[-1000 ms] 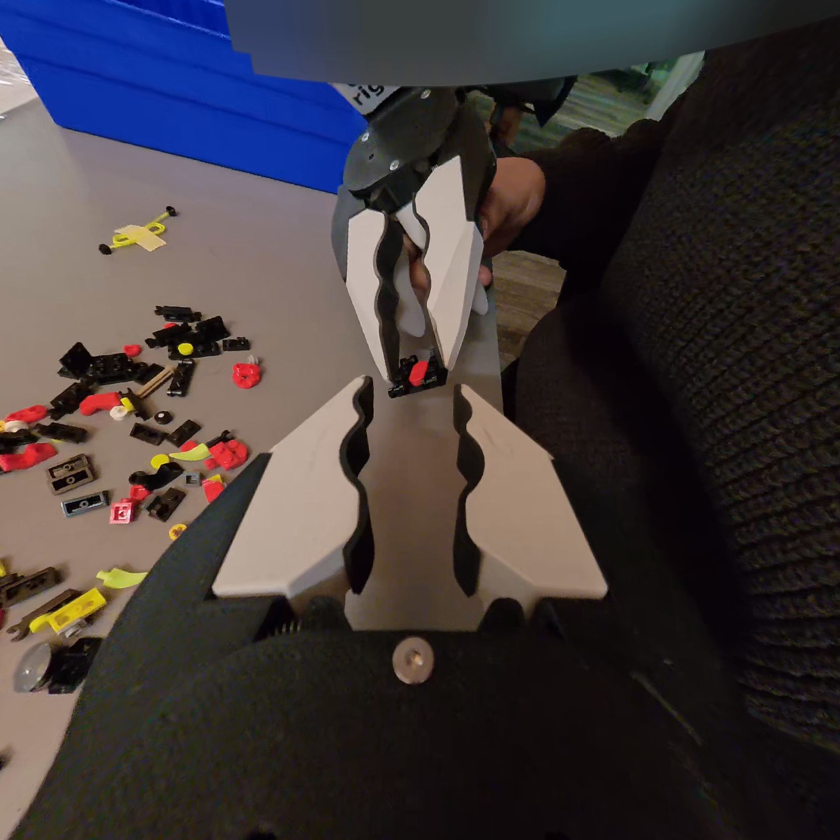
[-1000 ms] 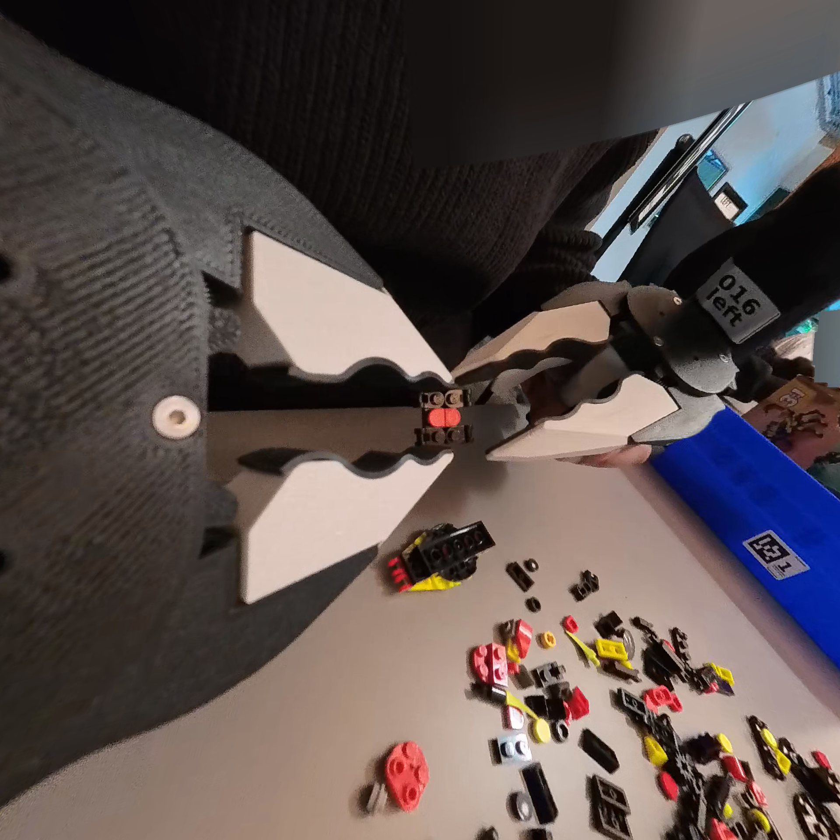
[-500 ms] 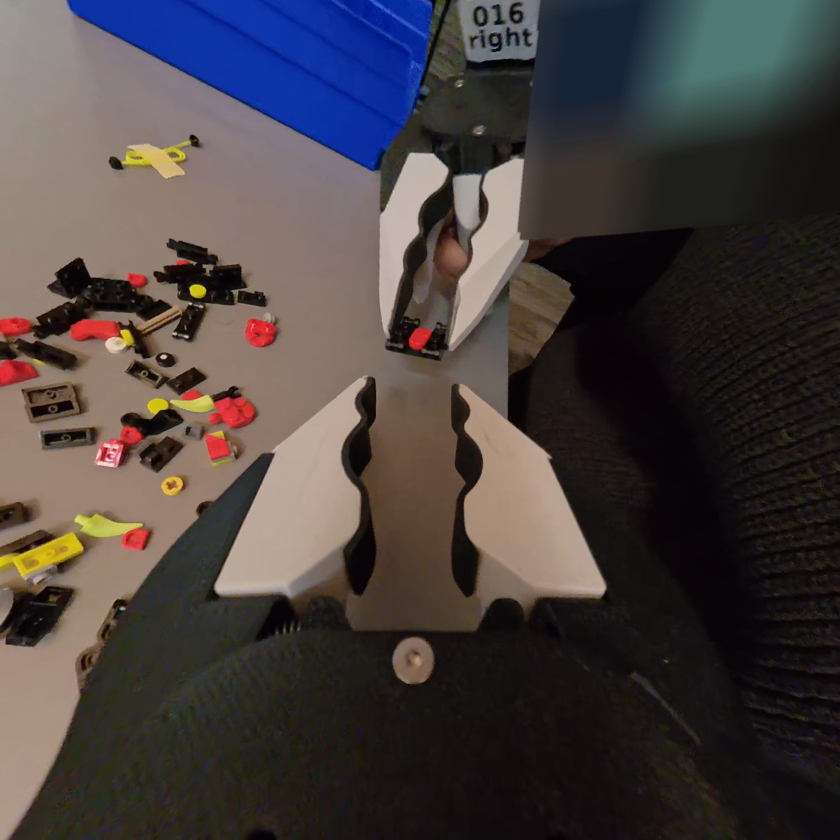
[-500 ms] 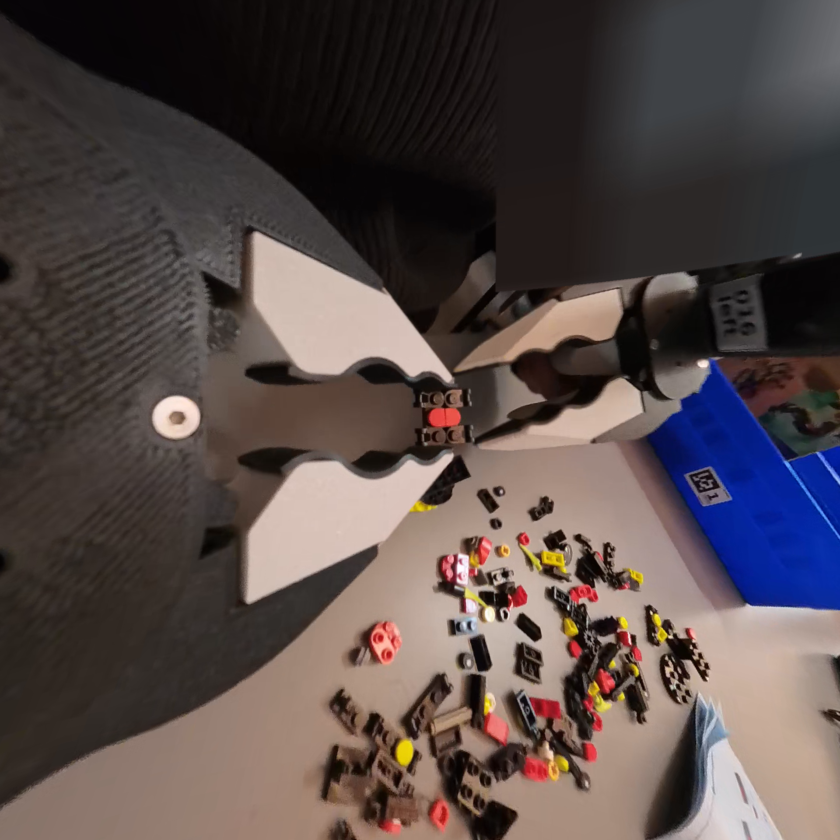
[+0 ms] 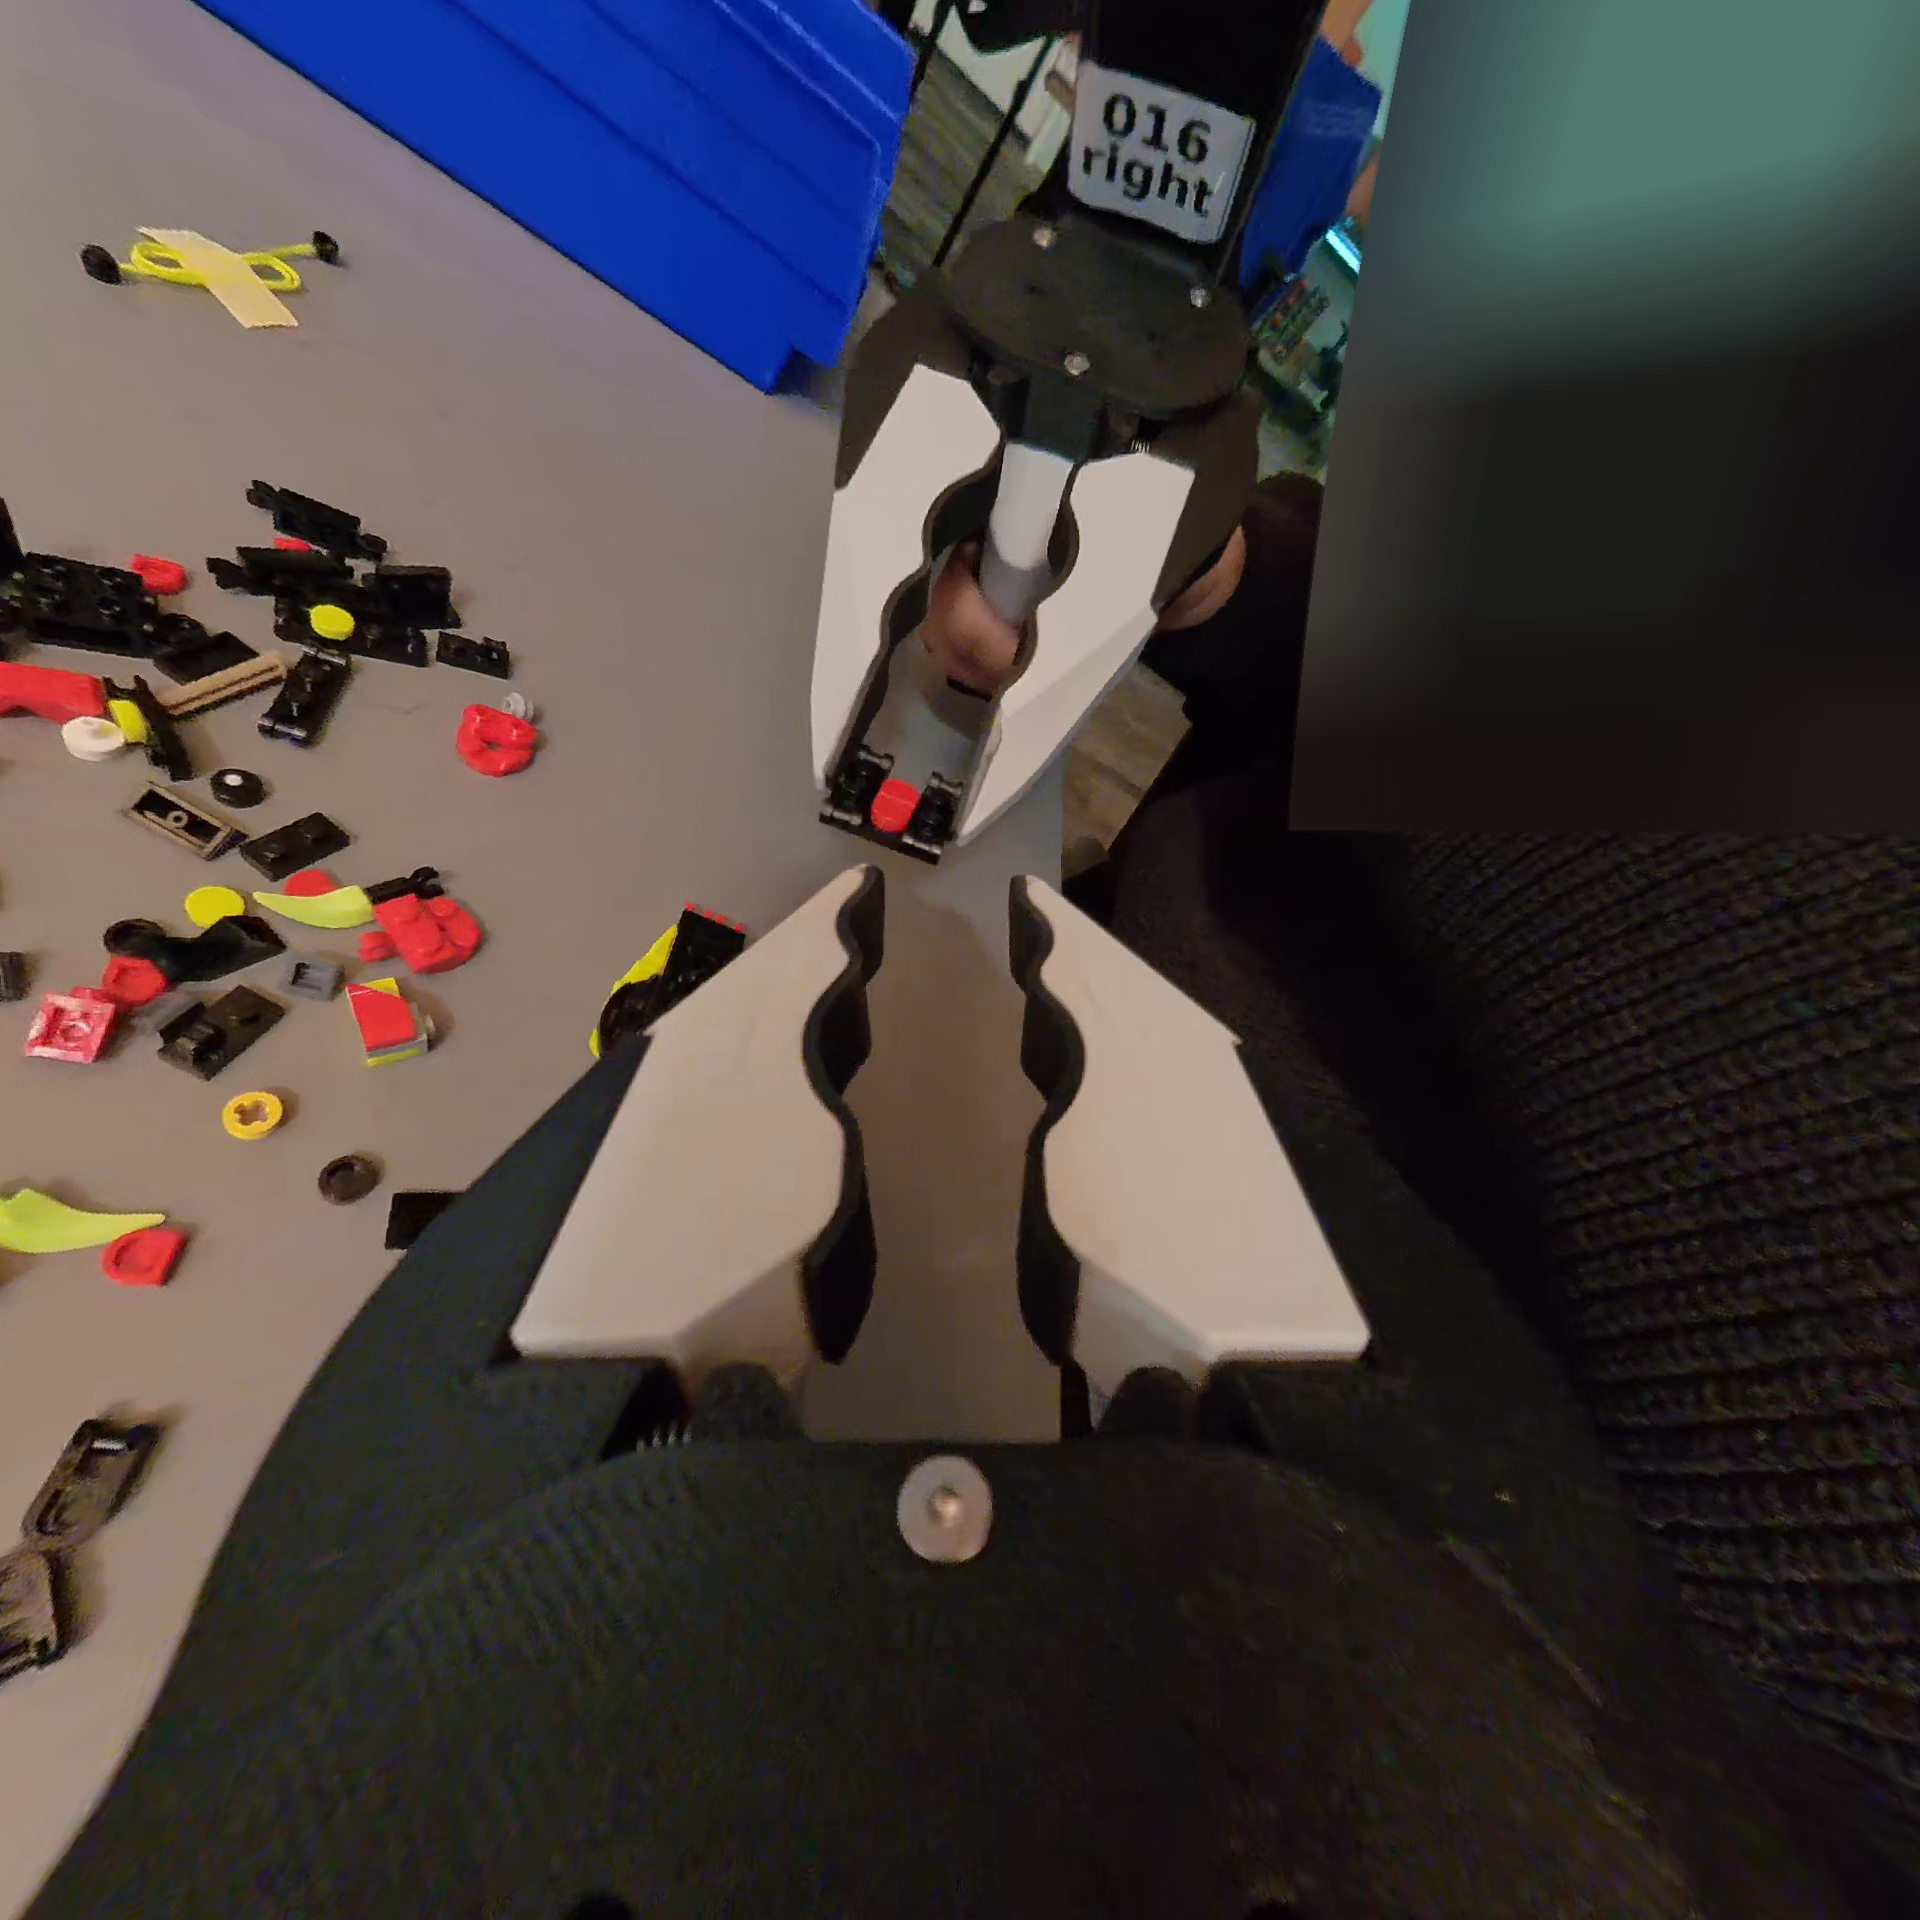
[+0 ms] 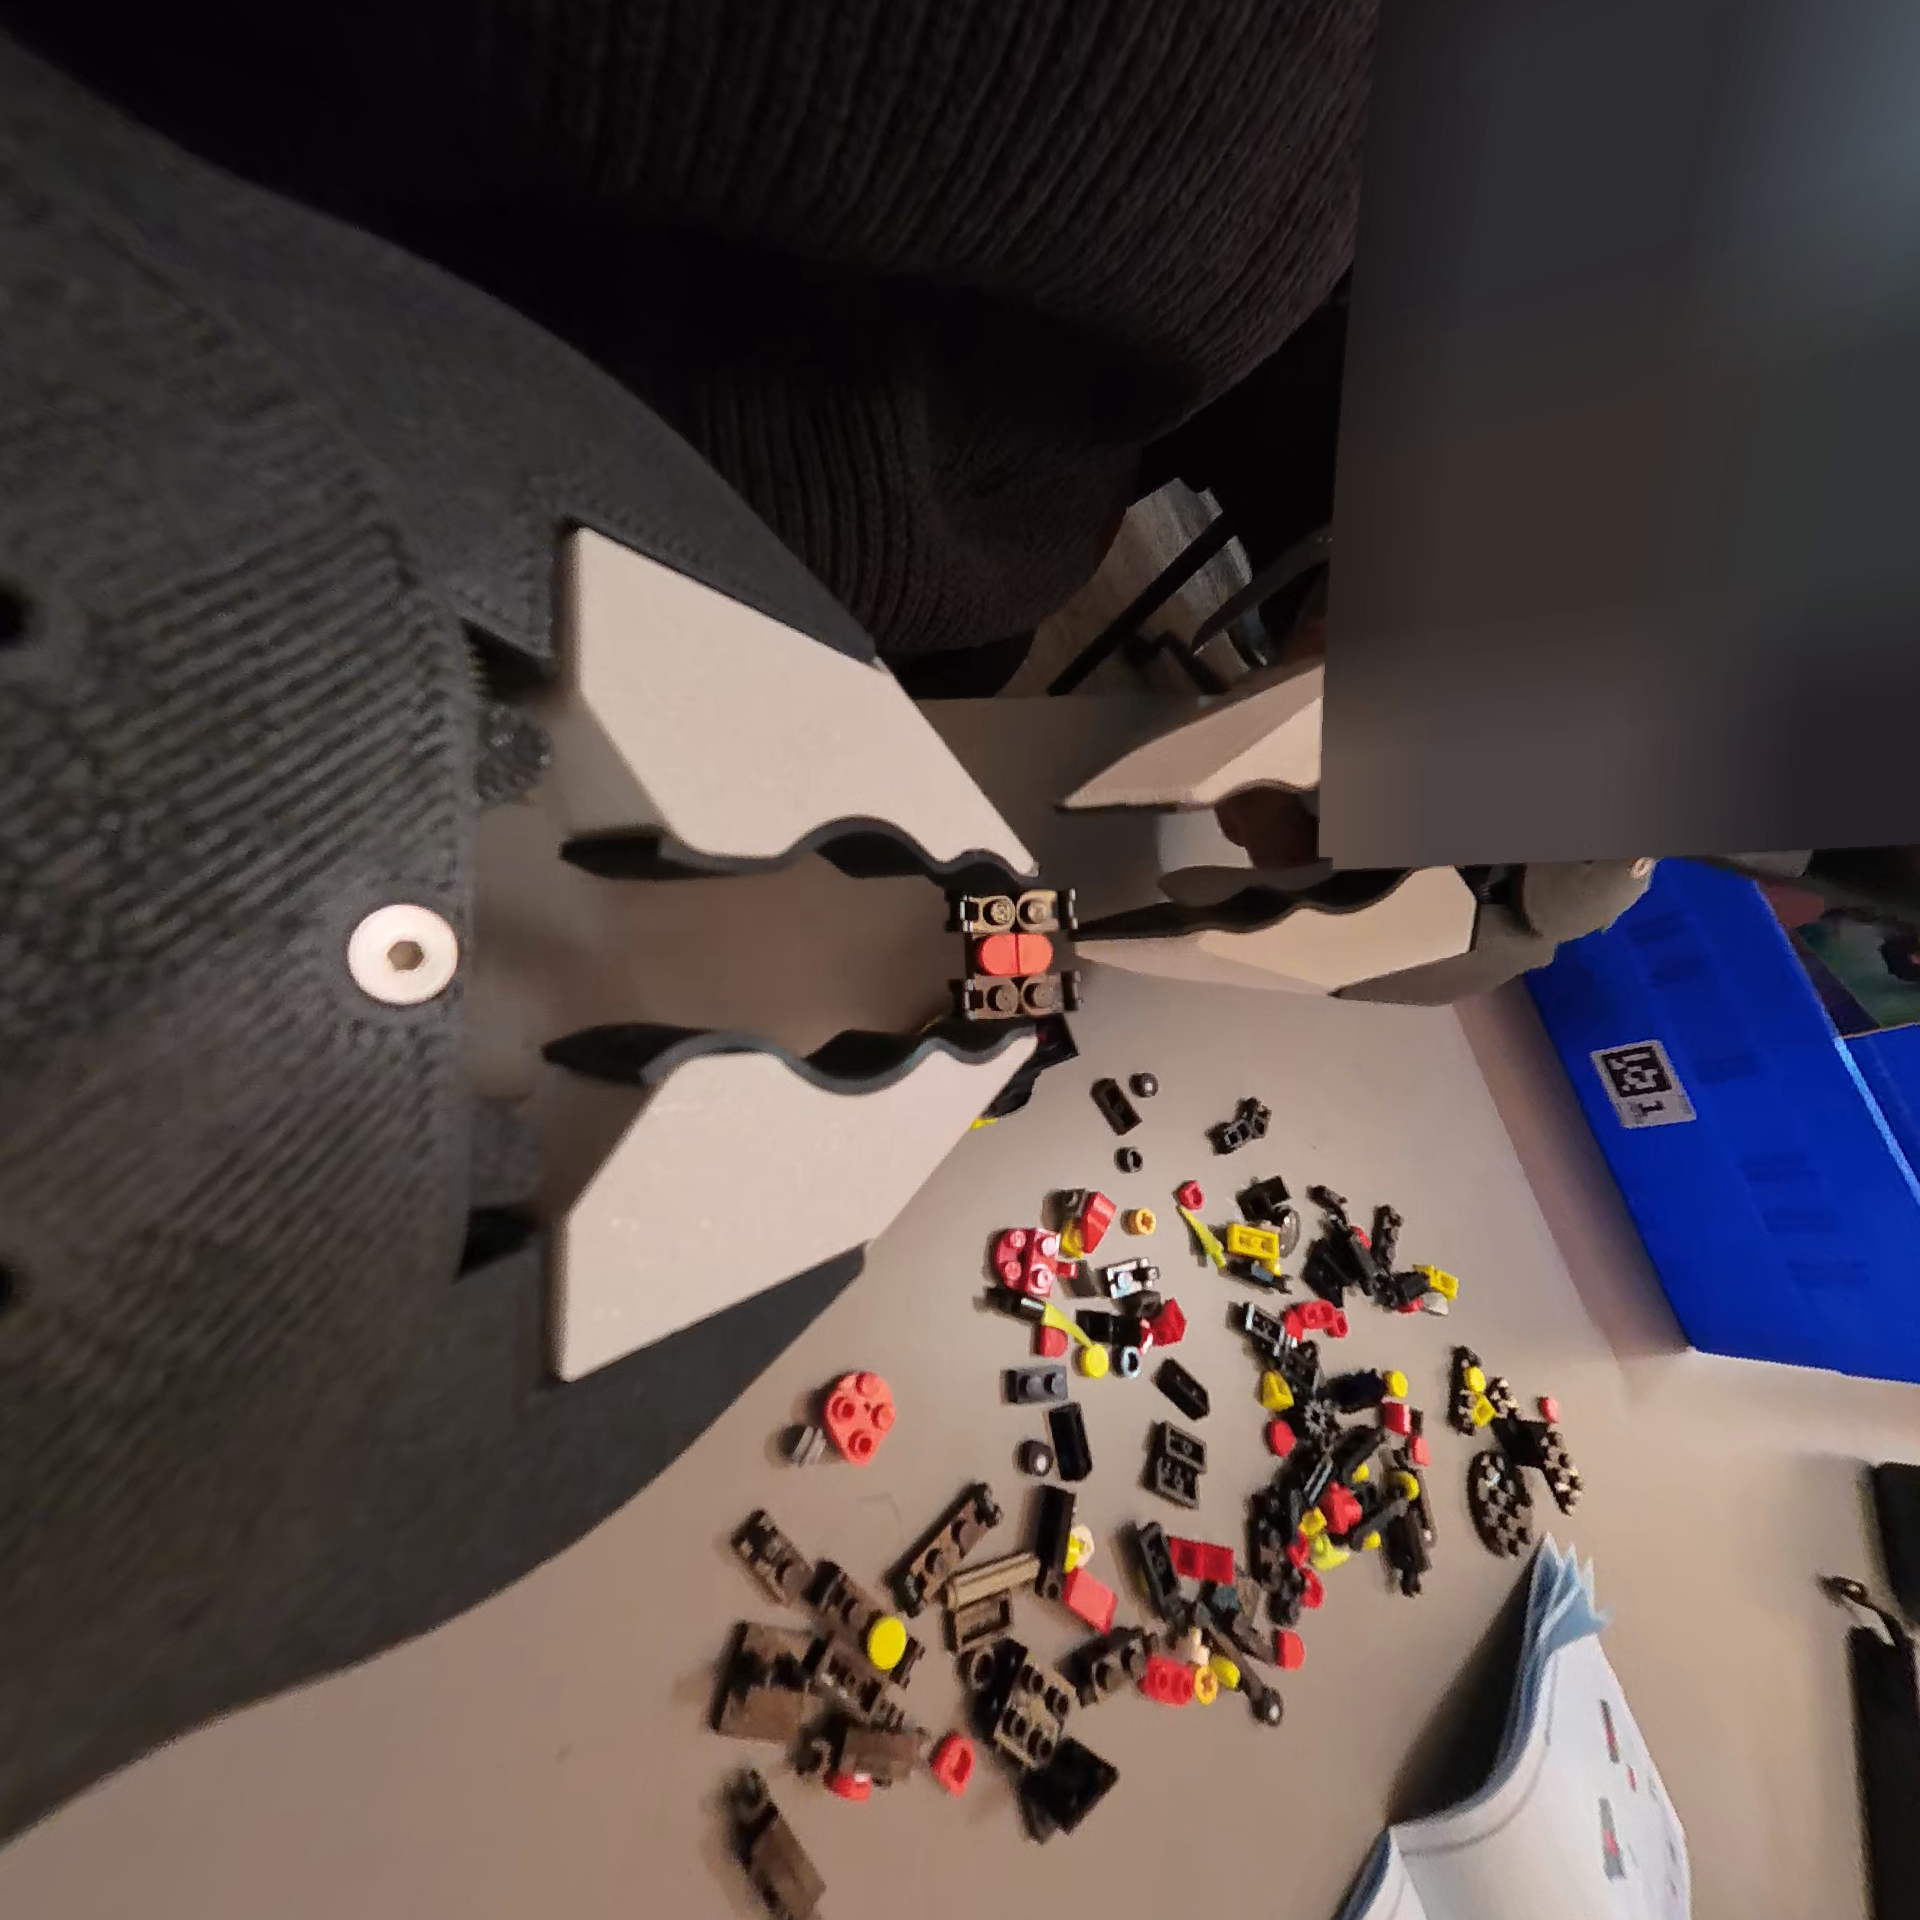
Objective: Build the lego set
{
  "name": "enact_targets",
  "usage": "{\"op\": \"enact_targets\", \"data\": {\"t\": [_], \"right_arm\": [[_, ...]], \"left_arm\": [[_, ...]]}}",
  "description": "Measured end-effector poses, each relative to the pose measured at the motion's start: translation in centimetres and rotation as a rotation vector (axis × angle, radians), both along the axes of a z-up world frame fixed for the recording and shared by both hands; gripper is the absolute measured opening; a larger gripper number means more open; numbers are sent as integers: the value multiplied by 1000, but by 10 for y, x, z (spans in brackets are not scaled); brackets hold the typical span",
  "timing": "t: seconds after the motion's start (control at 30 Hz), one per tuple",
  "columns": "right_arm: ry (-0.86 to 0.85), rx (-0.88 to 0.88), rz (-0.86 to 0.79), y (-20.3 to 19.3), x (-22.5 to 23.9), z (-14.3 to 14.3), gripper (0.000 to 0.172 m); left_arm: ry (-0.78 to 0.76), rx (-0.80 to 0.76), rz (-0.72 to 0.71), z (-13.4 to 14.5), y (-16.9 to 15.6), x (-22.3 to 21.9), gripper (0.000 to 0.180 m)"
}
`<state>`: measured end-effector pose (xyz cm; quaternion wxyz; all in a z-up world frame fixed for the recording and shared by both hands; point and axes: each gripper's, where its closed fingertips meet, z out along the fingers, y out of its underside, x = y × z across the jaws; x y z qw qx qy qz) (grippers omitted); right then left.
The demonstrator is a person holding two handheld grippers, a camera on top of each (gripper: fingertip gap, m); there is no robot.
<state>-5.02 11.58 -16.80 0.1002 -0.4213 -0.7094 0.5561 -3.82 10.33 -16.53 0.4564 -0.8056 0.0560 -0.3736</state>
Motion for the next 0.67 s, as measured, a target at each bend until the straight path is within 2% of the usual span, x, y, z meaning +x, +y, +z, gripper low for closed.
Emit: {"op": "enact_targets", "data": {"t": [0.2,0.5,0.67], "right_arm": [[-5,58,6,0,1,-7,23],[-73,175,-128,38,-5,-29,22],[-85,177,-121,40,-4,-31,26]], "left_arm": [[-20,12,32,3,1,-7,19],[33,-3,37,-3,0,-9,22],[41,-13,44,-6,-1,-12,22]]}}
